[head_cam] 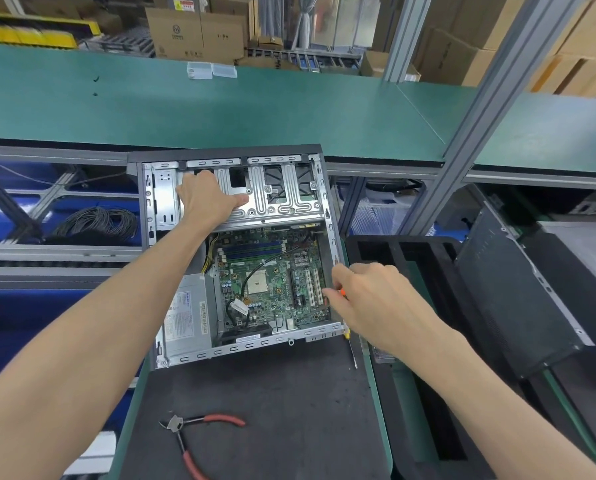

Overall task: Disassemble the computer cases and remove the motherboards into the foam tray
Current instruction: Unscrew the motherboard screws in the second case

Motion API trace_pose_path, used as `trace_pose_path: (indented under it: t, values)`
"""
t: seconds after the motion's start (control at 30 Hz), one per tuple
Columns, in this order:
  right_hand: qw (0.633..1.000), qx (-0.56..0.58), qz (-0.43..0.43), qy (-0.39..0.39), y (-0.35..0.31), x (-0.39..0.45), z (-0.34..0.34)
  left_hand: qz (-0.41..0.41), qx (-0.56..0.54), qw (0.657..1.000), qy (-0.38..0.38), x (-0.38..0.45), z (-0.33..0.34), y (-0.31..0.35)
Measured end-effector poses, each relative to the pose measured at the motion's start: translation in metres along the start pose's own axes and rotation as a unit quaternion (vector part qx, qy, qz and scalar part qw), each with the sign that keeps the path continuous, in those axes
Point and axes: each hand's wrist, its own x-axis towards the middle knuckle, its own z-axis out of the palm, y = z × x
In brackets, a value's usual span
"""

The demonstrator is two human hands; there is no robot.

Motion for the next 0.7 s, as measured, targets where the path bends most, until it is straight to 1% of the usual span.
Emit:
trace_pose_path:
  t: [0.1, 0.17, 0.2, 0.27, 0.3, 0.33, 0.47, 0.57, 0.7]
  values:
    - [0.993, 0.103, -0.053, -0.004, 0.0015, -0.0031, -0.0058, 0.002, -0.001, 1.0, 0.0, -0.0003, -0.0004, 0.0004]
    - [0.988, 0.129, -0.083, -0.023, 0.0019, -0.0056, -0.0083, 0.001, -0.001, 1.0, -0.002, -0.0008, -0.0009, -0.0001]
    - [0.99, 0.116, -0.076, -0.009, 0.0001, -0.0061, -0.0084, 0.002, 0.0, 1.0, -0.003, -0.0009, -0.0013, -0.0001]
    - [0.998, 0.059, -0.026, 0.025, -0.0016, -0.0056, -0.0051, 0.003, 0.002, 1.0, -0.004, -0.001, -0.0015, 0.0002]
    - [0.999, 0.031, 0.006, 0.024, -0.0015, -0.0038, -0.0038, 0.003, 0.003, 1.0, -0.004, -0.0013, -0.0014, 0.0002]
    - [0.999, 0.025, 0.019, 0.017, -0.0016, -0.0025, -0.0022, 0.003, 0.004, 1.0, -0.004, -0.0015, -0.0013, 0.0003]
    - [0.993, 0.118, -0.008, 0.025, 0.0019, -0.0031, -0.0021, 0.003, 0.001, 1.0, -0.002, -0.0013, -0.0007, 0.0007]
    - [0.99, 0.137, -0.011, 0.025, 0.0042, -0.0062, -0.005, -0.001, 0.0, 1.0, -0.006, 0.0003, 0.0, -0.0002]
    - [0.989, 0.134, -0.005, 0.059, 0.0063, -0.0081, -0.0064, 0.001, 0.004, 1.0, -0.002, 0.0031, 0.0014, -0.0001]
